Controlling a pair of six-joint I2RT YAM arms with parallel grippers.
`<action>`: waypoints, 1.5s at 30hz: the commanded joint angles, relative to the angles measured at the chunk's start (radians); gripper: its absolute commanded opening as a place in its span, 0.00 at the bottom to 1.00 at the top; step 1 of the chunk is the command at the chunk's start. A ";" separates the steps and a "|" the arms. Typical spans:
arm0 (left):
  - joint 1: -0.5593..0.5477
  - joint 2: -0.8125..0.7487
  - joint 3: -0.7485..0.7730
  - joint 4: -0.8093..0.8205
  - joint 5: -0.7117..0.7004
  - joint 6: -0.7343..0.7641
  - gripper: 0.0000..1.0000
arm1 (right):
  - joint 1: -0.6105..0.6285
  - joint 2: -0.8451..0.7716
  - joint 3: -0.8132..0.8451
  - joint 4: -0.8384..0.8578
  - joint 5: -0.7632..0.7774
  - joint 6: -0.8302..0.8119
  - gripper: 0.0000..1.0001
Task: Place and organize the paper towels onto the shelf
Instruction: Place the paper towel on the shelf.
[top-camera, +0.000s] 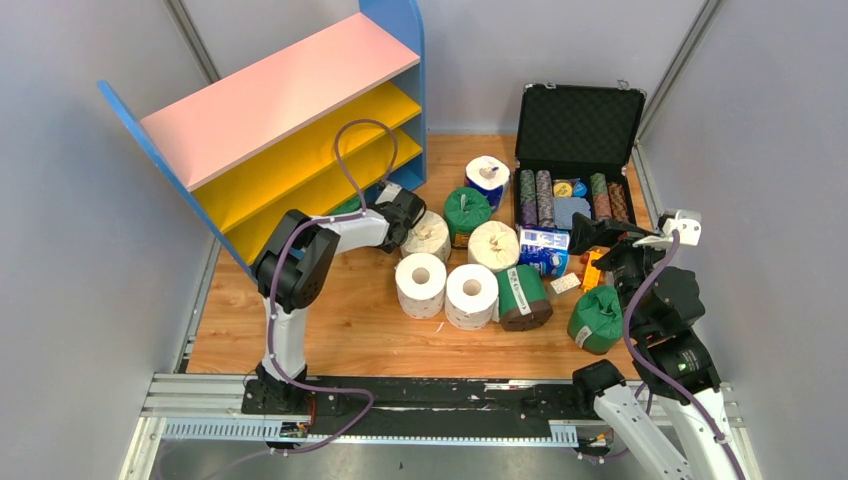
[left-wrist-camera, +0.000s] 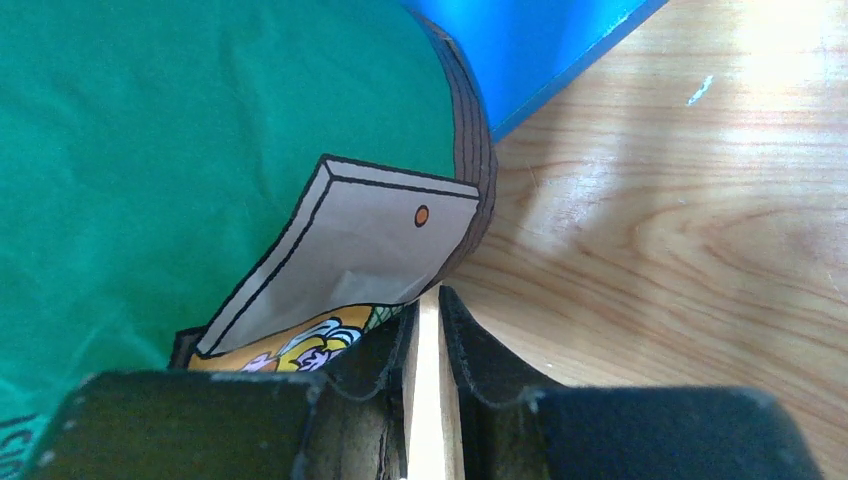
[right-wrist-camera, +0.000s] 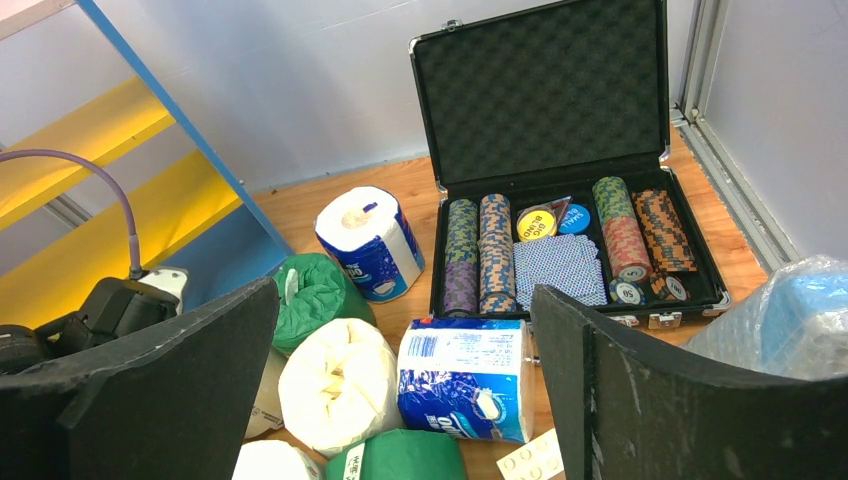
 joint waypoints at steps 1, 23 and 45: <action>0.059 -0.030 0.001 -0.018 0.066 -0.042 0.21 | -0.003 0.002 0.003 0.014 -0.007 -0.012 1.00; 0.023 -0.203 -0.005 -0.150 0.122 0.016 0.40 | -0.003 -0.002 0.003 0.014 -0.008 -0.009 1.00; 0.133 -0.174 0.030 -0.138 0.012 -0.008 0.41 | -0.002 0.001 0.003 0.014 -0.013 -0.009 1.00</action>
